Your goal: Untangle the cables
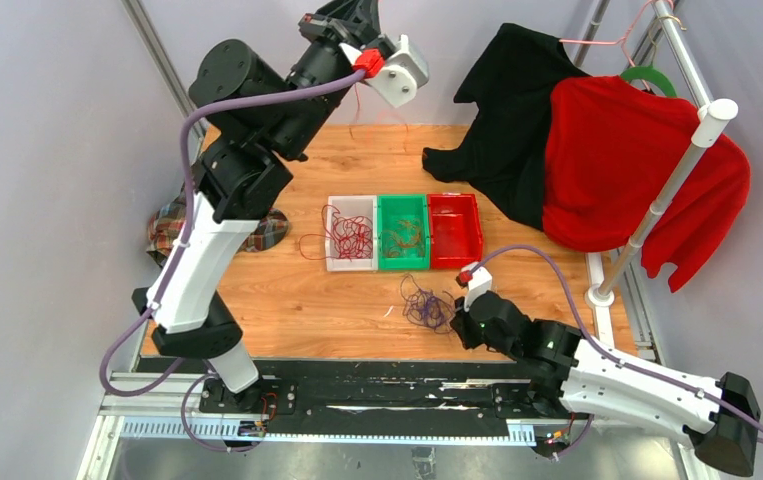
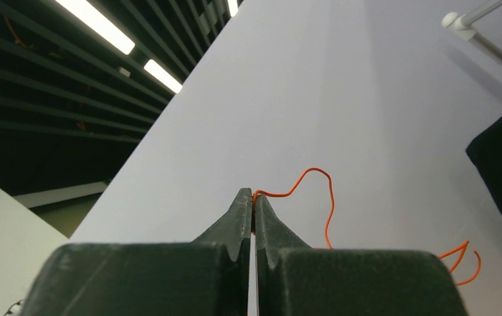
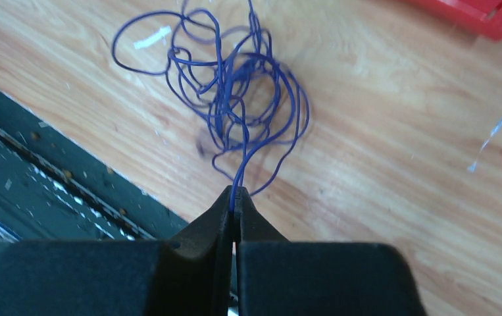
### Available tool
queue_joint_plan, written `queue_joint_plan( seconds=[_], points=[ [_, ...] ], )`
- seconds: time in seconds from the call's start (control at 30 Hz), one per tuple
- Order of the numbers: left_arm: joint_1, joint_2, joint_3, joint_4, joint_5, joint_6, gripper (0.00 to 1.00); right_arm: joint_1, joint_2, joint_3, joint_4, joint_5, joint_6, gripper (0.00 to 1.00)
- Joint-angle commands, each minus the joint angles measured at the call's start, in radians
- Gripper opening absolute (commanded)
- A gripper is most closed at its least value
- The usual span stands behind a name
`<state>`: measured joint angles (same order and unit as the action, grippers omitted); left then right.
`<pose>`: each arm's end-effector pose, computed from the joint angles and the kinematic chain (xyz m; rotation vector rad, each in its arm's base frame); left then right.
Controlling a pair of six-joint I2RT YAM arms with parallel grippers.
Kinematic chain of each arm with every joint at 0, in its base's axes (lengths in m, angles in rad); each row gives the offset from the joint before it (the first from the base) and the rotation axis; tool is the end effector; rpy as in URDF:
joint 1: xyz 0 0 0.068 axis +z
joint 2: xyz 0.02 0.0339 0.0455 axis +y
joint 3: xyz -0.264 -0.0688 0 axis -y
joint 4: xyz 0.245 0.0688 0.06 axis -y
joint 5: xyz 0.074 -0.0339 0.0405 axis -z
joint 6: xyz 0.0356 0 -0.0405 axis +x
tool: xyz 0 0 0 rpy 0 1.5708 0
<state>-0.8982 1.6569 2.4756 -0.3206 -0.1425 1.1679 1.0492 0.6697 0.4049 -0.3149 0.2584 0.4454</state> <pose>0.1673 -0.2020 0.6486 0.8577 0.6619 0.3193 0.0856 0.1306 0.2118 -0.5029 2.1305 0.5941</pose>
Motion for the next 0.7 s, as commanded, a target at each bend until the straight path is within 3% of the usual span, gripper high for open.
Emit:
queue_joint_plan(
  seconds=[0.0, 0.1, 0.27, 0.4, 0.67],
  points=[
    [0.025, 0.056, 0.069, 0.067, -0.02, 0.075, 0.0, 0.071, 0.035, 0.029, -0.157, 0.064, 0.071, 0.01],
    [0.041, 0.052, 0.061, 0.03, -0.001, 0.018, 0.01, 0.08, 0.055, 0.074, -0.196, 0.102, 0.088, 0.01],
    [0.045, -0.036, -0.142, 0.02, 0.037, -0.096, 0.0, 0.08, 0.011, 0.098, -0.197, 0.198, 0.094, 0.01],
    [0.045, -0.064, -0.21, -0.011, 0.07, -0.202, 0.01, 0.08, -0.045, 0.103, -0.217, 0.267, 0.103, 0.01],
    [0.045, -0.111, -0.387, -0.033, 0.085, -0.253, 0.01, 0.08, -0.114, 0.139, -0.331, 0.332, 0.133, 0.01]
  ],
)
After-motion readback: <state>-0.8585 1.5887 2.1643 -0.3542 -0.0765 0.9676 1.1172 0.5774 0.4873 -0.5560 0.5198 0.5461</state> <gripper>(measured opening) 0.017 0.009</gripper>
